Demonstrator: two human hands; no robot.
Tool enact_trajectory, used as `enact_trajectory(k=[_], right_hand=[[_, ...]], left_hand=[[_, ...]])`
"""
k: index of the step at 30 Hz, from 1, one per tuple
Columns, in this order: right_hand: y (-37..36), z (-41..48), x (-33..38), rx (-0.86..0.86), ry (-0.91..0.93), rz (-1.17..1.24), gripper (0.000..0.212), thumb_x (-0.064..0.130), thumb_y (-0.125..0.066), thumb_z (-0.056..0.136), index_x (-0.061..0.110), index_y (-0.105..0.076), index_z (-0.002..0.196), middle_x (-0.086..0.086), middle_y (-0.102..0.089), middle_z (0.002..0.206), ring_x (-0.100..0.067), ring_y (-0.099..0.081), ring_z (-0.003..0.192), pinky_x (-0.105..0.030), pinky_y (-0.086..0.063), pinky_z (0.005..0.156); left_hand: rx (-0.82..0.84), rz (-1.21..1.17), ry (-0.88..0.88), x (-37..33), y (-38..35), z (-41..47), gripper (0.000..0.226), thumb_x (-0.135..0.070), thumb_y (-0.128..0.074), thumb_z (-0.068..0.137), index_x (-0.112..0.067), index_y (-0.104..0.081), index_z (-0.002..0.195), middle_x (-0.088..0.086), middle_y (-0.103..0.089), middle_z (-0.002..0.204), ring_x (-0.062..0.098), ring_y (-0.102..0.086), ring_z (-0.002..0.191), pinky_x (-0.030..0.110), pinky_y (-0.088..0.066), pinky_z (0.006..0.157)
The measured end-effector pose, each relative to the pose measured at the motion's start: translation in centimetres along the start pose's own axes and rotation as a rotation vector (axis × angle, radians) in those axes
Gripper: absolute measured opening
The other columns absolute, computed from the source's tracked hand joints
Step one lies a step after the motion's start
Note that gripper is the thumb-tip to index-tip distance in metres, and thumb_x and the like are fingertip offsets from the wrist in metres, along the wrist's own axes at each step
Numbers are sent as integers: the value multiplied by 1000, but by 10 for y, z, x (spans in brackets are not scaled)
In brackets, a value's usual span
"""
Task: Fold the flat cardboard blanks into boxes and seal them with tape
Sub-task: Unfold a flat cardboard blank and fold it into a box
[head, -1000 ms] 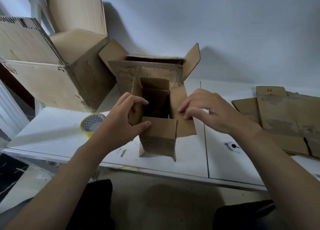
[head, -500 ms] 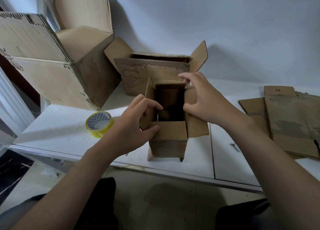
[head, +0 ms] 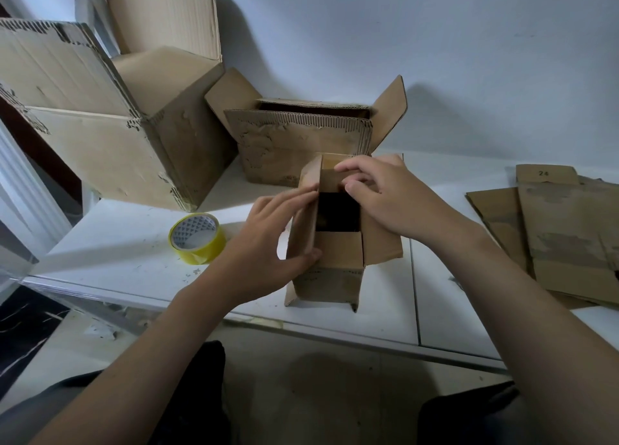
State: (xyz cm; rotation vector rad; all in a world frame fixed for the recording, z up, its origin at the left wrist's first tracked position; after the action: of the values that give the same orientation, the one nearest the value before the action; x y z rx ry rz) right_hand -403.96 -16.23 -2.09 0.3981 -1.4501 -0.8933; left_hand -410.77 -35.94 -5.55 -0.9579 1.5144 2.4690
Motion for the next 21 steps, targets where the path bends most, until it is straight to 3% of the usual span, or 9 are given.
enact_trajectory(k=[2,5,7,10,12,14,16,19,21], right_hand=[[2,-1,3,-16,2,41,33,26,-44,105,31,-57,135,5,-56,130,-4,-46,126,-21,-42,104],[-1,-5,11,-34,45,255,45,33,-40,108,36,-36,153,17,-28,159,4,-22,145,-23,-22,120],[-8,-7,13,-29,39,431,55,38,-36,109,39,-16,160,24,-5,166,11,-5,148,-18,-11,120],[-26,-14,13,72,-34,316,66,37,-39,108,31,-1,162,20,-3,167,10,-6,147,-13,-12,113],[-36,-17,10,138,-45,-43,64,35,-41,106,24,-10,161,10,-3,169,-7,0,154,-29,-11,120],[-42,-20,7,185,-60,-310,61,41,-38,106,22,-17,160,7,2,170,-22,13,155,-51,-7,125],[-43,-23,9,208,-89,-316,65,48,-39,105,19,-19,160,8,6,170,-28,13,155,-50,-10,124],[-49,-25,12,209,-88,-257,78,59,-41,101,16,-16,160,9,10,169,-25,-3,155,-44,-25,122],[-54,-26,13,211,-73,-287,93,71,-42,93,15,-11,160,10,14,168,-26,-5,155,-47,-28,121]], left_hand=[[50,57,21,0,-2,0,89,-72,-59,79,-31,-37,155,-28,-31,157,7,-28,139,28,-37,109],[102,82,57,1,-4,0,95,-83,-51,75,-33,-38,155,-34,-26,156,2,-20,140,12,-19,106],[87,32,97,2,-5,2,77,-74,-48,88,-33,-42,153,-35,-28,155,1,-21,139,5,-17,103],[0,-40,131,2,-6,5,49,-43,-50,101,-27,-51,148,-28,-41,151,7,-31,135,0,-24,100],[-37,-78,147,3,-7,6,45,-25,-61,99,-25,-55,144,-25,-48,146,6,-39,130,3,-36,95],[-69,-179,213,6,-6,8,46,-22,-68,95,-26,-60,140,-27,-53,140,-3,-50,121,9,-47,91],[-101,-274,273,8,-4,8,46,-25,-74,90,-28,-64,135,-25,-58,136,-3,-58,113,16,-52,90],[-109,-383,326,9,-1,8,38,-18,-72,92,-29,-68,128,-26,-64,125,0,-65,108,21,-56,89],[-118,-414,389,12,1,7,36,-7,-63,97,-29,-71,124,-21,-71,117,8,-71,100,42,-61,86]])
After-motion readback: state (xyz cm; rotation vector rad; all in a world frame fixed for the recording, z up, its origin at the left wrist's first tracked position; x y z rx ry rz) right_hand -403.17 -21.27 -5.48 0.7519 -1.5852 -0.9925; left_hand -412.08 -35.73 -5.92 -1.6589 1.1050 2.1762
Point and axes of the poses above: each hand's wrist, its own z-axis towards the middle knuckle, its own y-axis out of the back of the hand, x = y × z, the point moved 4 cm from there along z, towards the middle knuckle
